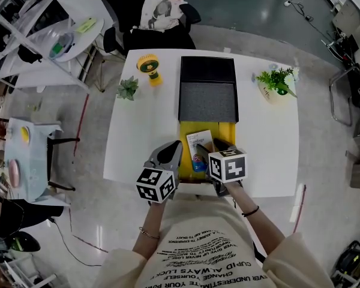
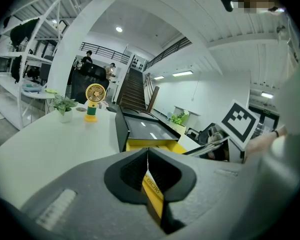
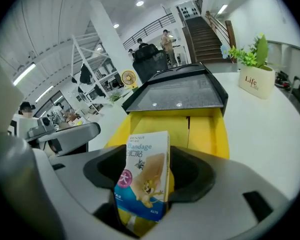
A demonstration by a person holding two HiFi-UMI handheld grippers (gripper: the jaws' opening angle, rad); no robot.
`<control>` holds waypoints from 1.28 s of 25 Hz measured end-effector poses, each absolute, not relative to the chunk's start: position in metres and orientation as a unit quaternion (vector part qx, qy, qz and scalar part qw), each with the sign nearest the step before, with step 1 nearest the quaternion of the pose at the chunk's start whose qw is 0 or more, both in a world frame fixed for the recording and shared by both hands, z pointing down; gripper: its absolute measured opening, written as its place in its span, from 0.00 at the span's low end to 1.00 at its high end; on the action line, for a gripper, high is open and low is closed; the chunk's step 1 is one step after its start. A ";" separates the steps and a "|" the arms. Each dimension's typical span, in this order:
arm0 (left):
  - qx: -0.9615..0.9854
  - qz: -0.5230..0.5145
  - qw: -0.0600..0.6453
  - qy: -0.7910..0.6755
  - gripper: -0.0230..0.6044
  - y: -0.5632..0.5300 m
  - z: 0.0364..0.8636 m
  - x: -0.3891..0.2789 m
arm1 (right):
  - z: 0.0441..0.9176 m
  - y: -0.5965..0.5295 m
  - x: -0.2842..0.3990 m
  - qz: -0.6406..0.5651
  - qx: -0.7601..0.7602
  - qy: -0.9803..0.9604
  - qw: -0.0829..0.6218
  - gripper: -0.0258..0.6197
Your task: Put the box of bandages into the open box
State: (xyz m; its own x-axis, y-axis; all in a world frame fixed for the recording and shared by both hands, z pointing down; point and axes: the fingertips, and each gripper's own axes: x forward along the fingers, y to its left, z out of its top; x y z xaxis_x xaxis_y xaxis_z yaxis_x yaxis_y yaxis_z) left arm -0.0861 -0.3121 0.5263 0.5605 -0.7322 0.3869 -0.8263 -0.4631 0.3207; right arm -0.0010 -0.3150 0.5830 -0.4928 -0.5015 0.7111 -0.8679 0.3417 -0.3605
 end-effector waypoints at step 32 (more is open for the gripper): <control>0.892 0.028 0.086 -0.444 0.07 -0.320 0.407 -0.089 | 0.408 -0.330 0.045 0.162 0.414 -0.896 0.006 0.05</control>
State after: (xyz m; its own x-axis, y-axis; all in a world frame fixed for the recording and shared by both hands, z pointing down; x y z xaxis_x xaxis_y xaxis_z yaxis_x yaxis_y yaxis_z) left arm -0.0887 -0.3201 0.4073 0.6044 -0.7865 0.1268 -0.7963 -0.5912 0.1284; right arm 0.0445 -0.3301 0.4081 -0.6569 -0.7398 0.1457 -0.7439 0.6043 -0.2855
